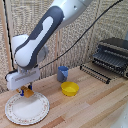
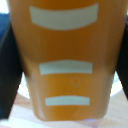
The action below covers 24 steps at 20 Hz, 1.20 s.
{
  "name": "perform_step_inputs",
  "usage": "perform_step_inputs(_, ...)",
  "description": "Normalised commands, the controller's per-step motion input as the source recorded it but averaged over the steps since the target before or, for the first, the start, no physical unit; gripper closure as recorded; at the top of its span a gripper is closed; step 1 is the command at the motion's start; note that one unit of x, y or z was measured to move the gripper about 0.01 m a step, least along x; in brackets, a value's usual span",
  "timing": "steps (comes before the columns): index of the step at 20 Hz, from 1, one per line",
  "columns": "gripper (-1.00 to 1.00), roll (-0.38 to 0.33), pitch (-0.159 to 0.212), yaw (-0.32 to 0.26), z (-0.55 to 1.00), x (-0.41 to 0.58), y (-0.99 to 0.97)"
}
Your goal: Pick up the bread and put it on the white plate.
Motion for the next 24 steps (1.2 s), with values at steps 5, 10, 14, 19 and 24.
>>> perform_step_inputs(5,1.0,-0.031,0.009,-0.106,-0.38,0.0,0.06)
perform_step_inputs(10,1.0,-0.001,0.014,-0.115,-0.18,-0.007,0.05)
perform_step_inputs(14,-1.0,0.0,0.0,-0.087,0.04,-0.013,0.0)
perform_step_inputs(19,-1.0,-0.009,0.01,-0.061,0.41,0.0,-0.04)
perform_step_inputs(24,-1.0,0.016,0.052,-0.045,0.6,0.027,-0.13)
